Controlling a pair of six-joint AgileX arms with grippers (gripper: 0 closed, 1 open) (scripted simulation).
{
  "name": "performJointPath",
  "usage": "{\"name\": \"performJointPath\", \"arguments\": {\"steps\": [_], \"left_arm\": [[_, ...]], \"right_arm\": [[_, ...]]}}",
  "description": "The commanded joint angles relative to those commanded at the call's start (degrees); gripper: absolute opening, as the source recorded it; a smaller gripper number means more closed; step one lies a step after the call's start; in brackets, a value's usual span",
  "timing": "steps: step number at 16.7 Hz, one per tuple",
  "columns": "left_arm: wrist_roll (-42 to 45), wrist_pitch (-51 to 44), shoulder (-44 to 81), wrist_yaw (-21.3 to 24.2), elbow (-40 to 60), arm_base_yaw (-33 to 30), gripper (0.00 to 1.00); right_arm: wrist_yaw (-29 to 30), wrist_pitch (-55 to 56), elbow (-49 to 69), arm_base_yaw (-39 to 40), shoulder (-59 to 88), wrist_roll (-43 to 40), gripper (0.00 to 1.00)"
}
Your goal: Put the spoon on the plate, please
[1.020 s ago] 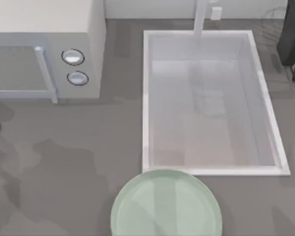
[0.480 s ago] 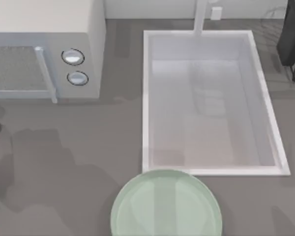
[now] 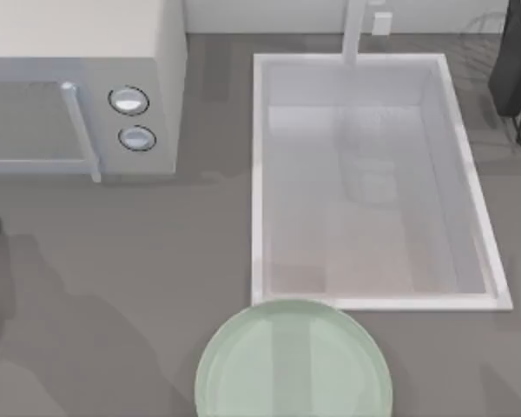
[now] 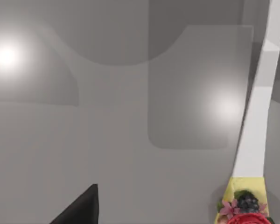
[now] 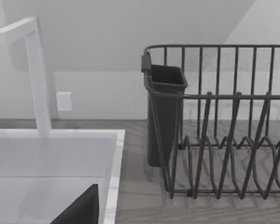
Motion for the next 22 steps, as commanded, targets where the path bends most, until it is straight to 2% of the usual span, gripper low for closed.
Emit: {"name": "performJointPath", "arguments": {"steps": [3, 6, 11, 22], "left_arm": [[-0.09, 6.74, 2.93, -0.02, -3.96, 0.12, 1.0], [-3.07, 12.25, 5.5, 0.12, -7.04, -3.2, 1.0], [-4.23, 13.53, 6.22, 0.07, -7.42, -4.25, 1.0], [-4.23, 13.53, 6.22, 0.07, -7.42, -4.25, 0.17]], "right_arm": [[0.0, 0.0, 0.0, 0.0, 0.0, 0.0, 1.0], [0.0, 0.0, 0.0, 0.0, 0.0, 0.0, 1.0], [0.0, 0.0, 0.0, 0.0, 0.0, 0.0, 1.0], [0.0, 0.0, 0.0, 0.0, 0.0, 0.0, 1.0]]}}
